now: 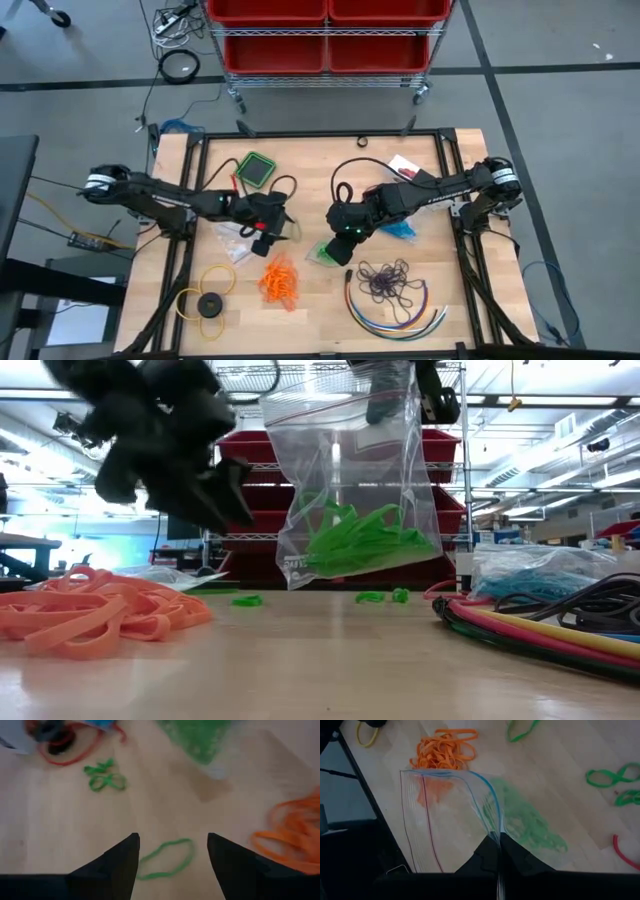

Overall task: Sort rubber bands
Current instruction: Put the green rubber band into the transparent zip bag

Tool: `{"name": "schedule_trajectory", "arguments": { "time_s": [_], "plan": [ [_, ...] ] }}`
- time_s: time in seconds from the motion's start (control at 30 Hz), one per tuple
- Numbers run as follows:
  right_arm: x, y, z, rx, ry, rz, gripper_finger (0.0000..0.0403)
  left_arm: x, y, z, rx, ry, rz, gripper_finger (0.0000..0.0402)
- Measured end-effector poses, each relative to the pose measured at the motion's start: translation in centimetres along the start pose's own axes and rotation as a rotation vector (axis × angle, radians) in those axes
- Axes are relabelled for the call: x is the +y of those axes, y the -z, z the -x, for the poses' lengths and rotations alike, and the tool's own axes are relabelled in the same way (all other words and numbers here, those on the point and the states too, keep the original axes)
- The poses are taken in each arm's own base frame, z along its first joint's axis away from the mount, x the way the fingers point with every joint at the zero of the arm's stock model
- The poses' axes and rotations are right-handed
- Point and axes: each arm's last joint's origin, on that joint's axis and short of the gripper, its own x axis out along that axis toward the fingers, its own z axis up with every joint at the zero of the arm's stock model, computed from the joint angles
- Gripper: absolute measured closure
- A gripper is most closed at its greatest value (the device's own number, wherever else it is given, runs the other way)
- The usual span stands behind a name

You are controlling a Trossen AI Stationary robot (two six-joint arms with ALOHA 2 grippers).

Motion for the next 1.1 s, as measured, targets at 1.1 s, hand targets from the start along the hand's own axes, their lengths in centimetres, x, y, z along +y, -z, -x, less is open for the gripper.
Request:
{"name": "schedule_trajectory", "arguments": {
  "time_s": [1.1],
  "plan": [
    [0.1, -0.2, 0.0, -0.022, -0.016, 0.030, 0.0403, 2.2, 7.3, -6.4, -0.007, 0.039, 0.260, 0.0249]
  ]
}}
